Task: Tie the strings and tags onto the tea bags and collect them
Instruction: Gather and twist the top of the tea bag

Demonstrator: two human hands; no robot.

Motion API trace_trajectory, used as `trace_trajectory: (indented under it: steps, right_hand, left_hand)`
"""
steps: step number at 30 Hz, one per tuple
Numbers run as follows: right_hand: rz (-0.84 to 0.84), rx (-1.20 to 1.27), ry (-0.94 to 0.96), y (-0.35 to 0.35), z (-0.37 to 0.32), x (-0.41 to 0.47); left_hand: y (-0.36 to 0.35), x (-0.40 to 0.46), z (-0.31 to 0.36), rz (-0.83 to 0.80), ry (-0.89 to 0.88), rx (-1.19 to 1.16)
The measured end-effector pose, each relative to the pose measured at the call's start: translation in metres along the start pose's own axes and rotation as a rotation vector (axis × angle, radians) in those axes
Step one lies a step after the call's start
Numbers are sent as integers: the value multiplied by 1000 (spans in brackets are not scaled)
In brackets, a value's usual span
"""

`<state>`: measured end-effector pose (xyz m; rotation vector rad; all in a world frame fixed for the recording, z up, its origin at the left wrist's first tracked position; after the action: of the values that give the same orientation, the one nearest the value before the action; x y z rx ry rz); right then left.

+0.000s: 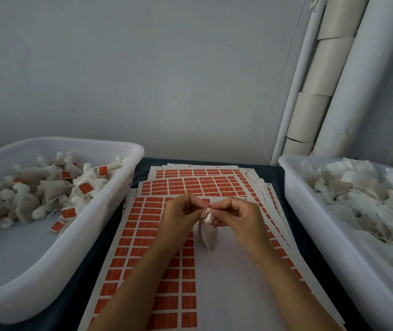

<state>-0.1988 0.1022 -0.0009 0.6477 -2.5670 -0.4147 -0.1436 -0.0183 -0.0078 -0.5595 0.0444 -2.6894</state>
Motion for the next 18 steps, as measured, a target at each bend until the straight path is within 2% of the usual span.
trace_trajectory:
  steps: [10, 14, 18]
  right_hand:
    - [-25, -11, 1, -1, 4, 0]
    - [68, 34, -69, 3, 12, 0]
    - [103, 12, -82, 3, 14, 0]
  left_hand:
    - [-5, 0, -4, -91, 39, 7]
    - [-12, -2, -9, -122, 85, -88]
    - [-14, -4, -14, -138, 142, -79]
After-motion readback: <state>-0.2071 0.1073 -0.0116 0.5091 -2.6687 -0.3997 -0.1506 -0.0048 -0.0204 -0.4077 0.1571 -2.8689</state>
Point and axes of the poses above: each hand's wrist, its own x-axis towards the middle knuckle, its own y-axis out of the back of the hand, z = x × y, the point moved 8 cm from there along x, towards the middle knuckle, and after that the axes turned 15 degrees about -x, right-handed, at the moved point
